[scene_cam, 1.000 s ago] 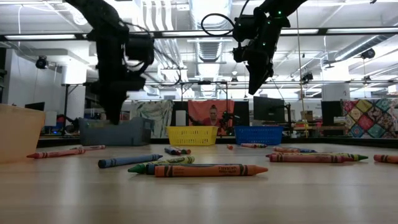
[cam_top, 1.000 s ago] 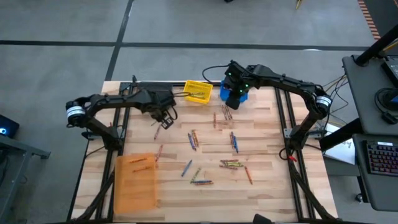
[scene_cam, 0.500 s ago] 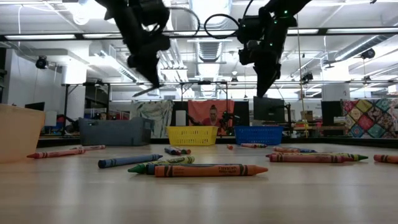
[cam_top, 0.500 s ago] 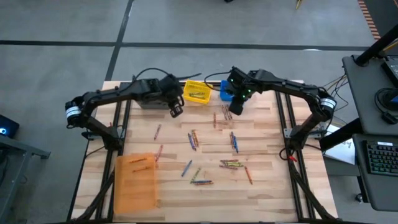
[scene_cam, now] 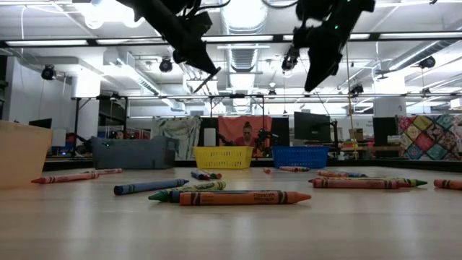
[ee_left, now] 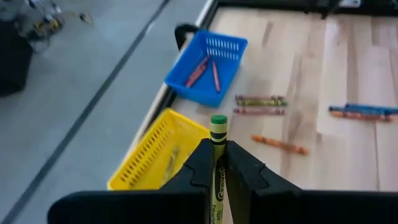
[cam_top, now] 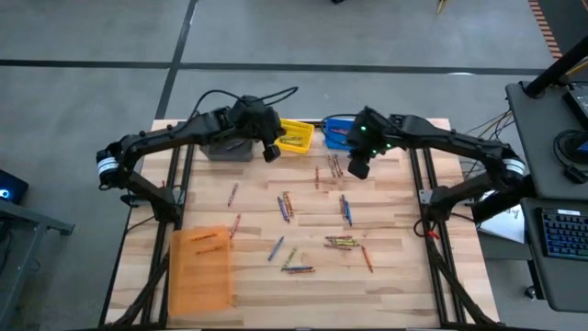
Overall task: Sort crayons
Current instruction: Put the green crayon into the yellow bin
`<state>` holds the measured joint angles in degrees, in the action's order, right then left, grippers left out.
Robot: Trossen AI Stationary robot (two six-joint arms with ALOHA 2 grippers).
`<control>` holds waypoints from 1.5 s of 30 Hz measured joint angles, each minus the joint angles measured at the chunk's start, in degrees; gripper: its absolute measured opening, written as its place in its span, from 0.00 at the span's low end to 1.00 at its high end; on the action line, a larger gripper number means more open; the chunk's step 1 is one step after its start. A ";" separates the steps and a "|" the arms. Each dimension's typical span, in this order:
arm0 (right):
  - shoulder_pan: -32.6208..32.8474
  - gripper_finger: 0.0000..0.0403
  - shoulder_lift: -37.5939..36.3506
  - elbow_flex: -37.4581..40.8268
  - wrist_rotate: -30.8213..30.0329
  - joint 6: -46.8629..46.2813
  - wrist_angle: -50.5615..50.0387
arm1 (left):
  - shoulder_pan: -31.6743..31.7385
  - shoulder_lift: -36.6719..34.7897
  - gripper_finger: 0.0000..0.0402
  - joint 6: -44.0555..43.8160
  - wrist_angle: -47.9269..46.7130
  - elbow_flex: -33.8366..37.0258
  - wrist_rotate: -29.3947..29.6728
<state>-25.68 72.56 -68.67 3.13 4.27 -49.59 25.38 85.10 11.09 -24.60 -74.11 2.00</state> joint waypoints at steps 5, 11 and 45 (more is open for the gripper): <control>1.57 0.18 -4.94 3.45 0.01 -0.62 4.37 | 0.66 0.57 0.00 2.08 3.87 -0.01 -0.02; 2.46 0.17 -8.79 7.42 0.01 -0.83 8.77 | 2.20 5.39 0.00 8.27 7.60 -0.07 -0.06; 2.44 0.18 -8.70 8.90 -0.18 -0.22 10.11 | 7.31 50.05 0.00 39.44 -40.84 -51.90 -4.63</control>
<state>-23.24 63.86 -59.77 2.94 4.05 -39.48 32.69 135.15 50.52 -65.44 -126.00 -2.63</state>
